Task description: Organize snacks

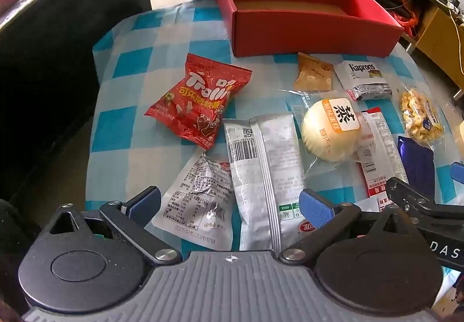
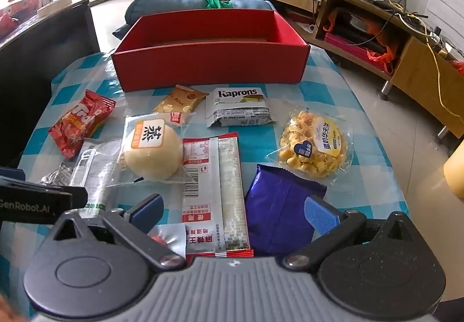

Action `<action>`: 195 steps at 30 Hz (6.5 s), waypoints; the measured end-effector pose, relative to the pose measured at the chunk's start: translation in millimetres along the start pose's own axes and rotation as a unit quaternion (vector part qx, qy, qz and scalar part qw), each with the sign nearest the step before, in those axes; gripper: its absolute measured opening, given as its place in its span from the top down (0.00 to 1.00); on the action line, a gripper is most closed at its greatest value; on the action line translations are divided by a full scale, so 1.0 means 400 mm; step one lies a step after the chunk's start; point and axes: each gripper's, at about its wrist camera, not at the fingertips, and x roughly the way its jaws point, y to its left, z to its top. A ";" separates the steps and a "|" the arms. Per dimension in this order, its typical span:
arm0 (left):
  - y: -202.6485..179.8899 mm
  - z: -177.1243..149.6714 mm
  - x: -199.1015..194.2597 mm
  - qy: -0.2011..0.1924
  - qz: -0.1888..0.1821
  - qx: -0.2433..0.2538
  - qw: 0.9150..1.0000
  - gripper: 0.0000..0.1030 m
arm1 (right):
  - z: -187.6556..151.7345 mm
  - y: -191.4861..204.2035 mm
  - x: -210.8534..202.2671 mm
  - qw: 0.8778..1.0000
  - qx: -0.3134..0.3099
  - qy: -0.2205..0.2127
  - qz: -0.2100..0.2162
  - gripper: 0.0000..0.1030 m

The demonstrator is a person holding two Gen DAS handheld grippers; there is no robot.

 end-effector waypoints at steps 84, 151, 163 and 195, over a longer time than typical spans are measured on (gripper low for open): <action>0.123 0.031 0.009 0.014 -0.033 -0.088 0.995 0.12 | -0.068 0.125 0.023 0.987 -0.111 0.061 0.098 0.19; -0.101 0.061 0.122 0.065 0.031 0.071 0.995 0.00 | -0.074 0.029 0.022 0.976 -0.085 0.096 0.174 0.61; -0.029 0.054 0.058 0.078 -0.052 0.017 0.995 0.48 | -0.058 -0.002 0.043 0.972 -0.042 0.121 0.195 0.57; -0.039 0.044 -0.002 0.025 -0.092 0.060 0.994 0.51 | -0.045 0.016 -0.067 0.992 -0.059 0.026 0.106 0.48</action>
